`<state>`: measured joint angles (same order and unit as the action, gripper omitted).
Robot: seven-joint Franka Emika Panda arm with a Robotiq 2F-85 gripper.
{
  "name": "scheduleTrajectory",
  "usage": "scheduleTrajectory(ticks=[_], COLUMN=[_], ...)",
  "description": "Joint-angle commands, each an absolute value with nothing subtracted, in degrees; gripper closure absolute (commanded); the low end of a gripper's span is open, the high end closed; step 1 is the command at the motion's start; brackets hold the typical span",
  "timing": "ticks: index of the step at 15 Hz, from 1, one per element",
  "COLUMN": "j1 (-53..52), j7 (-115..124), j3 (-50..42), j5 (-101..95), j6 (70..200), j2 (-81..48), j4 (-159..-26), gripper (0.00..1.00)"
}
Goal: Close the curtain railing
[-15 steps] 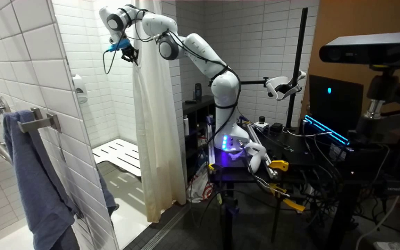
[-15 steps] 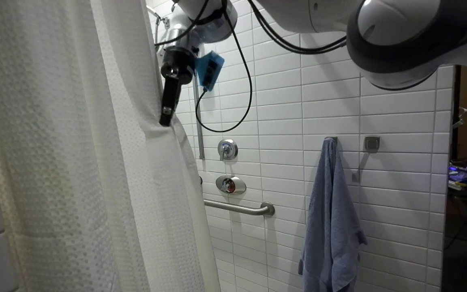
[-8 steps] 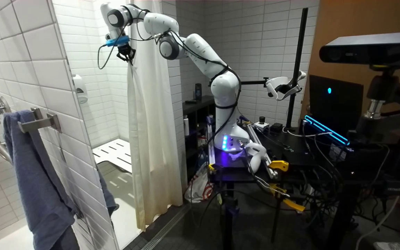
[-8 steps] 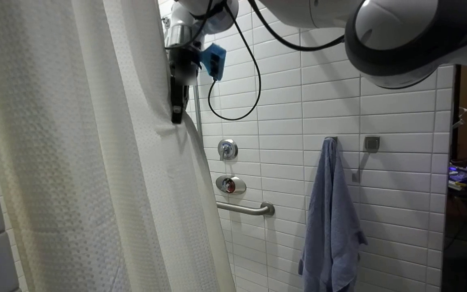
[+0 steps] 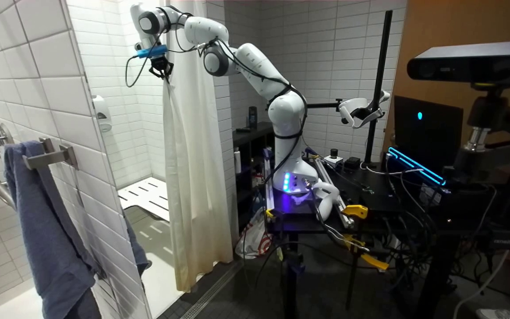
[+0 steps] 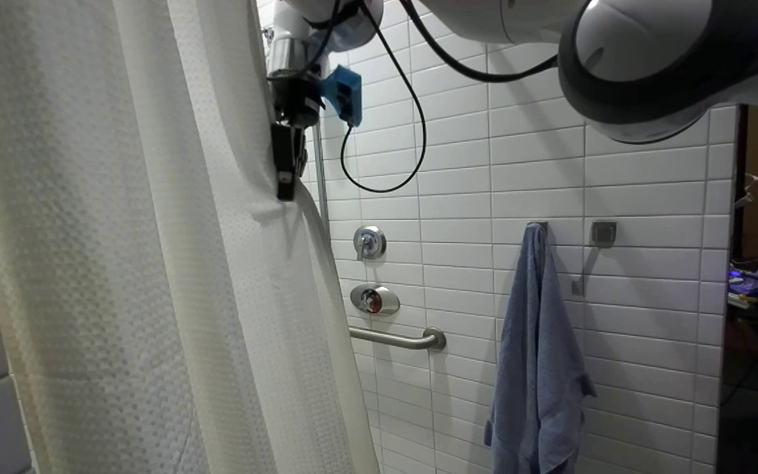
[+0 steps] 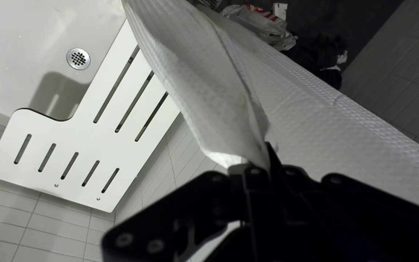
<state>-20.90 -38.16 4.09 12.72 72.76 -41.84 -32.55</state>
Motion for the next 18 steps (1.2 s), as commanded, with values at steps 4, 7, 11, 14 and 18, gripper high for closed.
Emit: scheduleTrajectory(ticks=[4, 7, 11, 14, 18], j1=[-20.92, -20.92, -20.92, -20.4, -19.02], j7=[-37.95, -37.93, -37.92, -38.29, -38.42], j3=[4.06, 4.05, 4.05, 3.94, 3.65], j5=[12.71, 12.71, 12.71, 12.88, 12.75], j6=[72.76, 72.76, 72.76, 72.68, 72.84], j2=[-41.84, -41.84, -41.84, -41.82, -41.84], j4=[-32.54, -32.54, -32.54, -32.07, -31.42], gripper=[0.96, 0.96, 0.96, 0.99, 0.99])
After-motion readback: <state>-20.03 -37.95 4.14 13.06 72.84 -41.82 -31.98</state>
